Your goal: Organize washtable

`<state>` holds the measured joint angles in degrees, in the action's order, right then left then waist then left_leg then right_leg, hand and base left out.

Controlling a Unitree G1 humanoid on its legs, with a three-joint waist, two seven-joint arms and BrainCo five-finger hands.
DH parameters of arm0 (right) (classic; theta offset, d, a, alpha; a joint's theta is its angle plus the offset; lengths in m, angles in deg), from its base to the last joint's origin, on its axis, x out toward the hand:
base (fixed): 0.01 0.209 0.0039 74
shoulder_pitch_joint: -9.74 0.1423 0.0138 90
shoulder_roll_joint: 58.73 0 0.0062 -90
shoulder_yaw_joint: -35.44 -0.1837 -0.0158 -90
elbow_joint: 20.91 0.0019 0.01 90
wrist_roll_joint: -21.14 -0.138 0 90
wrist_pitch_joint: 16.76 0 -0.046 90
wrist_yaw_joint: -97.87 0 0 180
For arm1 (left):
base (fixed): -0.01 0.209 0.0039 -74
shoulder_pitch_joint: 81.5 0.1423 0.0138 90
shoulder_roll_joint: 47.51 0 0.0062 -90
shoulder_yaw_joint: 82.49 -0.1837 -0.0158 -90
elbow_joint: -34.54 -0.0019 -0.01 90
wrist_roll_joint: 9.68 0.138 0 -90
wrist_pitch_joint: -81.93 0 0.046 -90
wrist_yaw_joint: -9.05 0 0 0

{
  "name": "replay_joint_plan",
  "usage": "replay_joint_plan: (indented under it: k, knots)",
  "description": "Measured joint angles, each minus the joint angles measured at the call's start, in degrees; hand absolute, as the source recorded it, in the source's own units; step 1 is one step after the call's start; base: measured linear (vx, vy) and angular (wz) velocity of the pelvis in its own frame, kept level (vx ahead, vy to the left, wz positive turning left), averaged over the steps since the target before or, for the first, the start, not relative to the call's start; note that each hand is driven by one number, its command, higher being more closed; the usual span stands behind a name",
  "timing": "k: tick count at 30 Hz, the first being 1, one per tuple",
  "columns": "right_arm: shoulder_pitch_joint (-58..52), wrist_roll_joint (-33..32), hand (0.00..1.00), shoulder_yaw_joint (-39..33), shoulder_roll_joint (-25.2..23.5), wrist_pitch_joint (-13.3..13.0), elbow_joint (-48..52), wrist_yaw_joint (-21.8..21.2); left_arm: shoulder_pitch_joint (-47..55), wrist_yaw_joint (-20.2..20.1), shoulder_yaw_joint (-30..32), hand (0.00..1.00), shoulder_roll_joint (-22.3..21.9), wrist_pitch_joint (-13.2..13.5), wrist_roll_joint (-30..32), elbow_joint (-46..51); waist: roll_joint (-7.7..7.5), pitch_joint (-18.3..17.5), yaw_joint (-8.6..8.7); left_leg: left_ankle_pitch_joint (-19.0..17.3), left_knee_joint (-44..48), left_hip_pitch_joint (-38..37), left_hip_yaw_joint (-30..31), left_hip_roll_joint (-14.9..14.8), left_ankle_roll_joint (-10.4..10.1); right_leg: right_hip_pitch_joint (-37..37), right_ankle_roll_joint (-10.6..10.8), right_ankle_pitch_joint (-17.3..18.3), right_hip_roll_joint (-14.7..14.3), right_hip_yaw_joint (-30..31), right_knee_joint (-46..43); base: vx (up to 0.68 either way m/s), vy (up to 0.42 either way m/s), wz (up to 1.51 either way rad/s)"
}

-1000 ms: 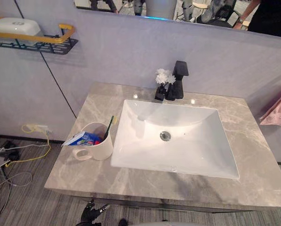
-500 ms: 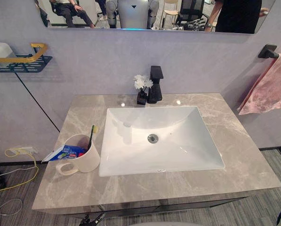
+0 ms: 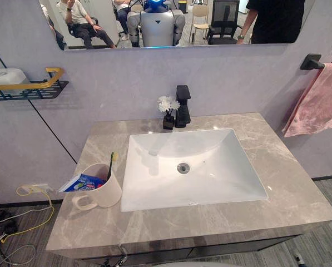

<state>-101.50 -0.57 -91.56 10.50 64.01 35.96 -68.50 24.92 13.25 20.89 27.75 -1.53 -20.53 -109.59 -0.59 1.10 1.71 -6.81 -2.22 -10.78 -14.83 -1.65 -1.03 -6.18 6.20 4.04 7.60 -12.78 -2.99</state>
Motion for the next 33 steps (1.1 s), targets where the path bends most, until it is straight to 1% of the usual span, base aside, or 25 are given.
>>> replay_joint_plan:
  k: [1,3,5,6,9,11,13,16,18,21,23,28,29,33]
  knots:
    - [-0.6,1.03,0.0,1.26,0.02,0.8,-1.61,-1.79,-0.16,-0.18,-0.56,0.0,0.26,0.44,0.06,-0.15,-0.13,-0.02,-0.4,0.53,-0.61,0.01,0.48,0.16,0.0,0.0,0.02,0.01,0.05,-0.46,0.25,0.02,-0.01,0.17]
    - [-1.07,2.89,0.0,2.98,-0.02,1.57,-5.75,-4.21,-0.98,-0.45,-2.34,0.0,1.17,1.3,0.21,-1.35,-0.28,-0.04,-1.0,1.7,-1.88,-0.13,1.72,0.42,-0.12,-0.19,0.05,0.01,0.09,-1.51,0.8,0.04,-0.013,0.26]
    - [-0.89,4.94,0.0,4.73,0.05,2.71,-9.3,-5.95,-1.84,-0.52,-2.77,0.0,1.64,1.38,0.34,-2.75,-0.41,0.02,-1.04,1.84,-1.93,-0.17,2.89,0.54,-0.23,-0.99,0.07,0.0,0.16,-2.75,1.39,0.05,-0.027,0.32]
    - [-0.68,6.03,0.0,5.66,0.14,3.29,-11.21,-6.52,-2.02,-0.51,-3.46,0.0,2.03,1.39,0.37,-3.31,-0.5,0.06,-1.01,1.84,-1.91,-0.42,3.72,0.6,-0.24,-1.72,0.07,0.0,0.15,-3.3,1.89,0.03,-0.03,0.29]
    - [-0.17,8.38,0.0,6.69,0.32,3.56,-14.92,-7.68,-3.07,-0.54,-4.33,0.0,2.68,1.42,0.59,-4.93,-0.65,0.08,-1.16,1.85,-1.92,-0.65,5.24,0.7,-0.27,-2.8,0.12,-0.03,0.1,-4.51,2.91,0.01,-0.03,0.22]
    - [0.26,9.18,0.0,7.55,0.52,3.62,-16.21,-7.76,-3.22,-0.54,-4.55,0.0,2.98,1.44,0.83,-4.97,-0.9,0.25,-1.18,1.91,-1.92,-0.56,5.5,0.68,-0.39,-2.97,0.14,-0.05,0.02,-4.7,3.18,0.0,-0.028,0.1]
    - [1.79,10.6,0.0,10.04,0.81,3.72,-18.88,-8.15,-4.45,-0.6,-6.49,0.0,4.63,1.39,2.74,-6.11,-1.91,1.02,-1.05,2.29,-1.91,-0.47,7.02,0.68,-0.98,-3.65,0.14,-0.05,-0.05,-6.09,3.42,-0.02,-0.054,0.24]
    - [3.49,11.04,0.0,11.81,1.25,3.67,-21.66,-9.23,-5.26,-1.3,-6.96,0.0,5.49,1.39,4.32,-6.16,-2.82,1.95,-1.43,2.53,-1.84,-0.51,7.56,0.67,-1.25,-3.65,0.17,-0.14,-0.37,-6.27,3.63,-0.01,-0.031,0.11]
    - [4.47,11.09,0.0,12.75,1.41,3.71,-22.46,-9.57,-5.27,-1.49,-7.66,0.0,6.07,1.38,4.42,-6.2,-2.84,2.38,-1.32,2.6,-1.82,-0.18,7.97,0.74,-1.16,-3.73,0.26,-0.4,-0.45,-6.55,4.16,-0.04,-0.036,0.09]
    - [5.67,11.14,0.0,13.87,1.83,3.59,-24.29,-10.08,-5.3,-1.48,-8.54,0.0,6.92,1.36,4.42,-6.46,-3.6,2.88,-1.07,2.71,-1.79,-0.08,9.13,1.02,-0.99,-4.63,0.41,-0.62,-0.47,-7.62,5.16,-0.01,-0.023,0.17]
    - [5.9,11.14,0.0,14.84,2.09,3.57,-24.55,-10.11,-5.34,-1.47,-8.54,0.0,7.04,1.42,4.41,-6.46,-3.79,3.13,-1.21,2.71,-1.81,0.03,9.38,1.11,-0.99,-4.67,0.42,-0.63,-0.43,-7.63,5.24,0.0,-0.008,0.09]
    - [7.86,11.2,0.0,15.73,2.8,3.49,-25.85,-10.62,-6.42,-1.47,-8.76,0.0,7.48,1.37,4.42,-7.25,-3.45,5.39,-1.09,2.71,-1.78,0.04,9.81,1.67,-0.98,-5.08,0.49,-0.69,-0.35,-7.94,5.74,-0.01,-0.005,0.03]
    - [8.23,11.21,0.0,16.11,3.02,3.52,-26.23,-10.66,-6.45,-1.46,-8.77,0.0,7.54,1.39,4.42,-7.23,-3.88,5.58,-1.05,2.71,-1.78,-0.01,9.84,1.66,-0.98,-5.24,0.52,-0.77,-0.37,-7.98,5.94,-0.01,-0.026,0.06]
    - [8.57,11.63,0.0,17.27,3.45,3.51,-26.27,-10.66,-6.48,-1.45,-8.84,0.0,7.65,1.38,4.43,-7.24,-3.95,6.36,-1.07,2.71,-1.78,0.06,10.02,1.76,-0.98,-5.61,0.51,-0.87,-0.41,-8.42,6.54,0.0,-0.015,0.04]
